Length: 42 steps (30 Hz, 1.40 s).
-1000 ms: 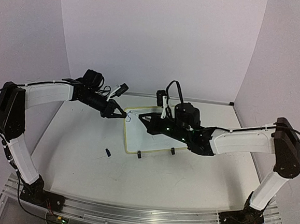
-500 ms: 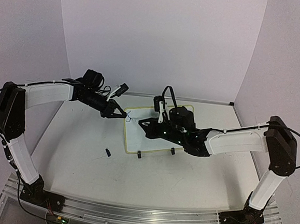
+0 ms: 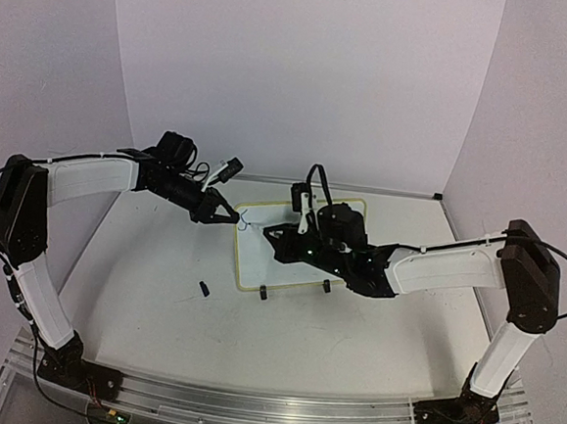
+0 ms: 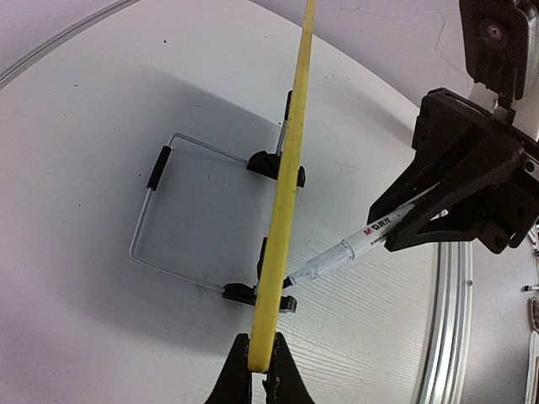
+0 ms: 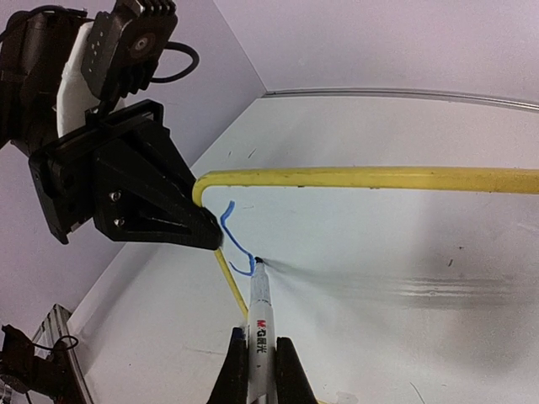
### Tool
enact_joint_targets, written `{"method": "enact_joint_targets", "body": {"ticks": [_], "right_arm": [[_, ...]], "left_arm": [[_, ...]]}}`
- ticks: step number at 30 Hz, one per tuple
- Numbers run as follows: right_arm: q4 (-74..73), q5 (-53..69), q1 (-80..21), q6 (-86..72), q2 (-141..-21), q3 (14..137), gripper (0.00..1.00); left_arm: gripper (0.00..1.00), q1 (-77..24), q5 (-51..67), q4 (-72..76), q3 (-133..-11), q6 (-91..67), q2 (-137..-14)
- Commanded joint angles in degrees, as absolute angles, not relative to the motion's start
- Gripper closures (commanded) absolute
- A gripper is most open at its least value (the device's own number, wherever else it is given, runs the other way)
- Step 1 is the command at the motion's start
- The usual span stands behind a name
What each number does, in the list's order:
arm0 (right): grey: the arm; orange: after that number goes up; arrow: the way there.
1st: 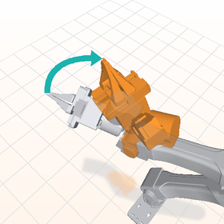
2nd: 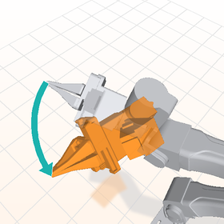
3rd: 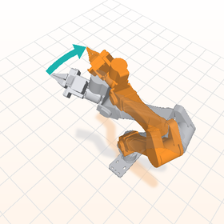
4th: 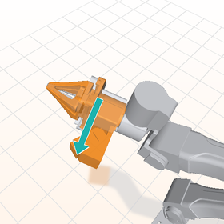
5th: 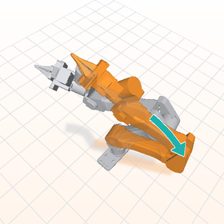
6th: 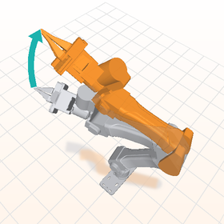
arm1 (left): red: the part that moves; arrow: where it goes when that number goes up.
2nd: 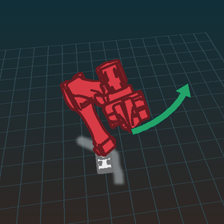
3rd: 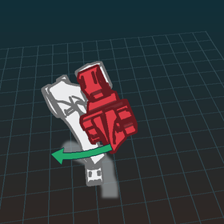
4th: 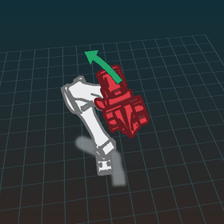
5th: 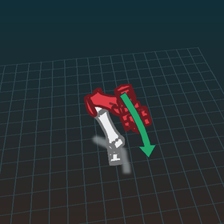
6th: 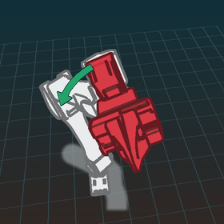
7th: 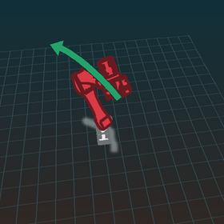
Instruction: Write a sentence on the whiteboard
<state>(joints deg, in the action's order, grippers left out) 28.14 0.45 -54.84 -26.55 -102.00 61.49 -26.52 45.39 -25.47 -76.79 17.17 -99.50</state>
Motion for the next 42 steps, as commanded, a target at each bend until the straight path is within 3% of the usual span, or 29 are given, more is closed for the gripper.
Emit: {"method": "enact_joint_targets", "body": {"ticks": [1, 19, 42], "right_arm": [[28.34, -4.01, -54.69, -25.81, -99.07, 61.30, 1.00], [30.68, 2.98, -54.74, -24.11, -97.67, 61.48, 1.00], [28.22, -2.08, -54.69, -24.33, -101.72, 63.99, 1.00]], "left_arm": [[1.00, -26.66, 43.33, -26.63, -77.17, 18.85, -99.01], [1.00, -26.67, 43.17, -26.75, -77.26, 18.86, -98.90], [1.00, -26.72, 43.00, -27.00, -77.28, 18.98, -98.88]]}}
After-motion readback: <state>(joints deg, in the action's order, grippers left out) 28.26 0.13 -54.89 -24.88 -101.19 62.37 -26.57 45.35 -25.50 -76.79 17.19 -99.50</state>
